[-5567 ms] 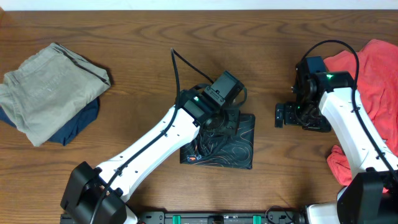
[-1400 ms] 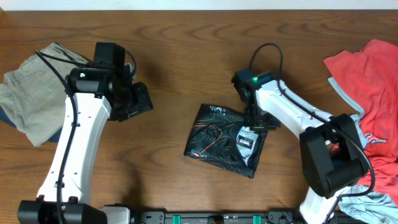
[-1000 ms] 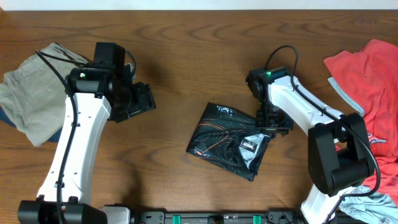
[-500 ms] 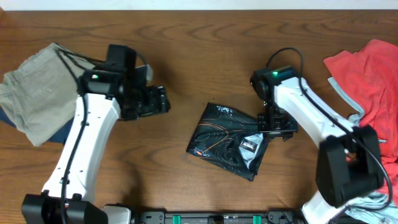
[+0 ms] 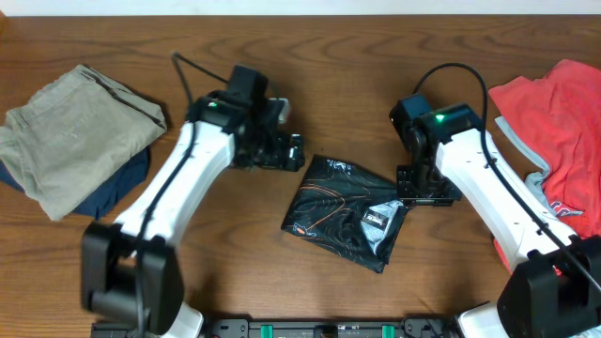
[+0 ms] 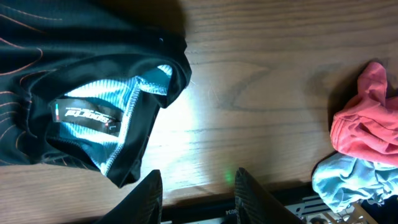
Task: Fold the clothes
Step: 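Grasp the black jersey bundle with the left gripper and lift it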
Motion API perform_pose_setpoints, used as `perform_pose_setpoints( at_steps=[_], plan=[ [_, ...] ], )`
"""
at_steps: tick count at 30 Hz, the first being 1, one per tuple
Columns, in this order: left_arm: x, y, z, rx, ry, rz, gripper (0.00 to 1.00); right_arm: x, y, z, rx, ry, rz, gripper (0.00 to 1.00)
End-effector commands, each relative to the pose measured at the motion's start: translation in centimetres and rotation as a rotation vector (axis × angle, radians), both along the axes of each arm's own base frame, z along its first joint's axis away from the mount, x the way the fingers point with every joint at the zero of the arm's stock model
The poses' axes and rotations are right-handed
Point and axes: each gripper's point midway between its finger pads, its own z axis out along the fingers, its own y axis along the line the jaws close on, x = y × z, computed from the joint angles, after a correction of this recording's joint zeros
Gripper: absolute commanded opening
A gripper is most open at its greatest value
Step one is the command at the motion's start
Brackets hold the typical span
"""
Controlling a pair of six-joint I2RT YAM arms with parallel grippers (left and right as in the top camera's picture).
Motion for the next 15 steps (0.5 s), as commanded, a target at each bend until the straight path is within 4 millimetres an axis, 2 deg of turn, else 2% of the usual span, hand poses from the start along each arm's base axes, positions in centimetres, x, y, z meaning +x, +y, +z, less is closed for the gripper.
perform_pose_setpoints(
  at_steps=[1, 9, 15],
  plan=[
    [0.0, -1.6, -2.3, -0.060, 0.044, -0.076, 0.90, -0.1, -0.3, 0.4, 0.005, -0.007, 0.001, 0.36],
    [0.1, -4.1, -7.0, -0.182, 0.166, -0.110, 0.91, -0.2, -0.3, 0.4, 0.003, -0.003, 0.002, 0.36],
    [-1.3, -5.4, -9.4, -0.243, 0.277, -0.124, 0.91, -0.2, -0.3, 0.4, 0.003, -0.003, 0.005, 0.36]
  ],
)
